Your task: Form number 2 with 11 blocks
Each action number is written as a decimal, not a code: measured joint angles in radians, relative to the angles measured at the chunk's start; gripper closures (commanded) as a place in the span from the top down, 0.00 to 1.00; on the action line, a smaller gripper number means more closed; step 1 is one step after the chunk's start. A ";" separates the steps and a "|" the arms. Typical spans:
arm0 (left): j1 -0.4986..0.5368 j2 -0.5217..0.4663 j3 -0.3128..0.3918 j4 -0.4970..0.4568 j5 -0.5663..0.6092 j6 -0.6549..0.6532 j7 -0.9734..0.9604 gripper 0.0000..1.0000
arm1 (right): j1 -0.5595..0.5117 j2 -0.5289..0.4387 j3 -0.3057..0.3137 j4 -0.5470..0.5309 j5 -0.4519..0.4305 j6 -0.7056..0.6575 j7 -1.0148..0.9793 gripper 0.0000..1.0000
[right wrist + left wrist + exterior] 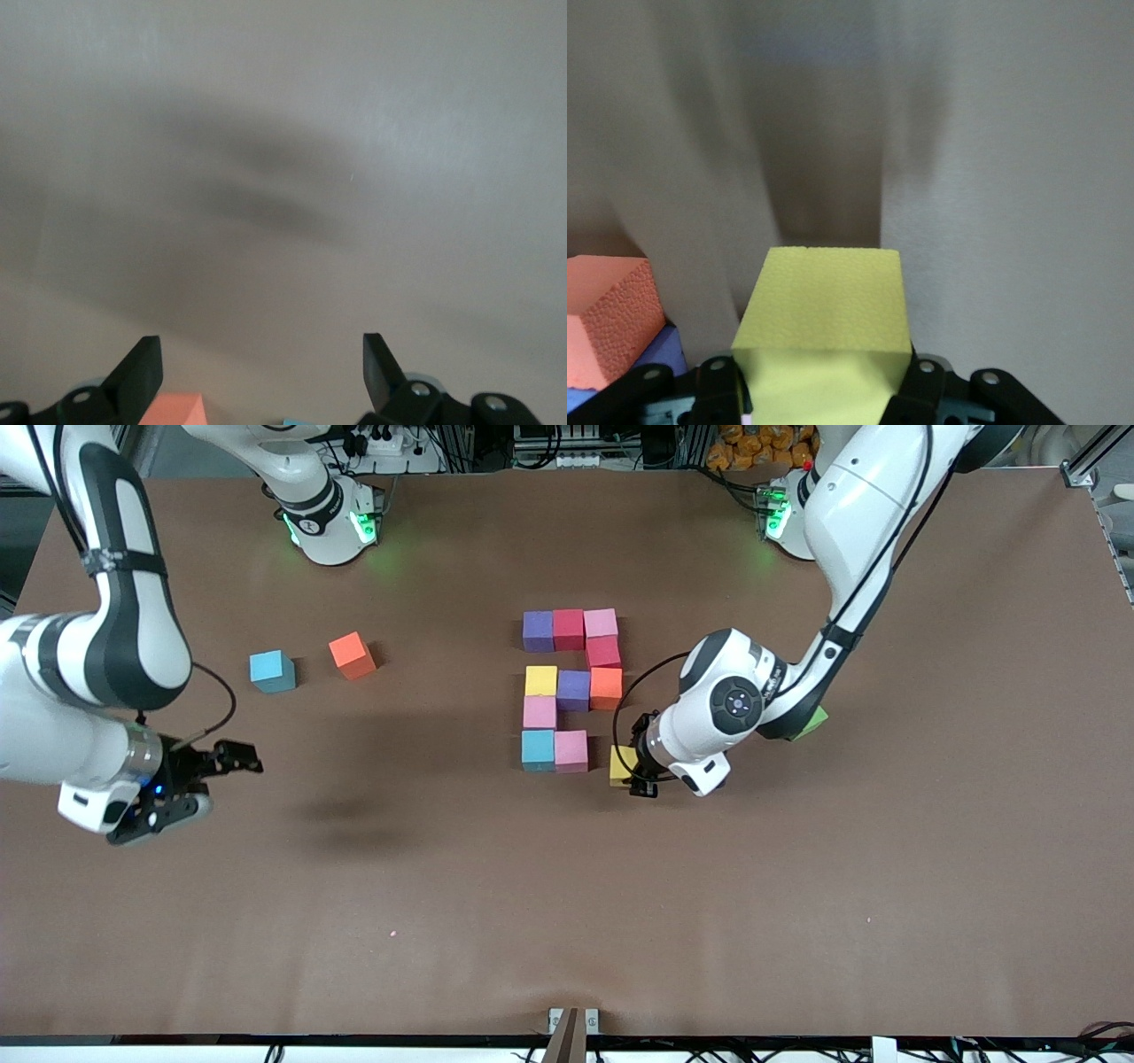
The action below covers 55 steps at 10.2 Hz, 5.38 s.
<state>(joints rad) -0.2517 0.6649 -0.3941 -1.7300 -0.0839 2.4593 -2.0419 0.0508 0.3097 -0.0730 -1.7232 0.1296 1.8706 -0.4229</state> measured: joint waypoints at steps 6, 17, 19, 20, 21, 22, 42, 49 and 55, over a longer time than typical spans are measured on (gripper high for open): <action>-0.093 0.027 0.048 -0.040 0.015 0.090 -0.114 0.36 | 0.008 -0.157 0.005 -0.131 -0.100 -0.029 0.060 1.00; -0.170 0.035 0.098 -0.039 0.021 0.132 -0.125 1.00 | -0.008 -0.278 -0.004 0.012 -0.130 -0.153 0.277 1.00; -0.170 0.035 0.098 -0.039 0.021 0.133 -0.125 1.00 | -0.010 -0.282 -0.006 0.050 -0.130 -0.163 0.277 1.00; -0.169 0.035 0.099 -0.037 0.021 0.136 -0.125 1.00 | -0.010 -0.283 -0.005 0.069 -0.130 -0.161 0.276 1.00; -0.167 0.031 0.099 -0.031 0.021 0.139 -0.125 1.00 | -0.010 -0.283 -0.005 0.092 -0.130 -0.161 0.276 1.00; -0.166 0.019 0.099 -0.024 0.022 0.139 -0.125 1.00 | -0.010 -0.283 -0.004 0.112 -0.130 -0.166 0.275 1.00; 0.163 -0.351 0.161 0.204 0.203 -0.556 1.254 1.00 | -0.008 -0.274 0.002 0.202 -0.122 -0.335 0.277 1.00; 0.186 -0.434 0.233 0.208 0.181 -0.591 1.603 1.00 | -0.009 -0.274 -0.001 0.202 -0.150 -0.339 0.297 1.00; 0.241 -0.559 0.290 0.207 0.102 -0.708 1.801 1.00 | -0.009 -0.274 -0.001 0.202 -0.150 -0.359 0.298 1.00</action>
<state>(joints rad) -0.0104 0.1055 -0.1039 -1.5231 0.0185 1.7511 -0.2406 0.0418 0.0361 -0.0743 -1.5217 -0.0207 1.5118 -0.1252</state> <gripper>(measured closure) 0.000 0.000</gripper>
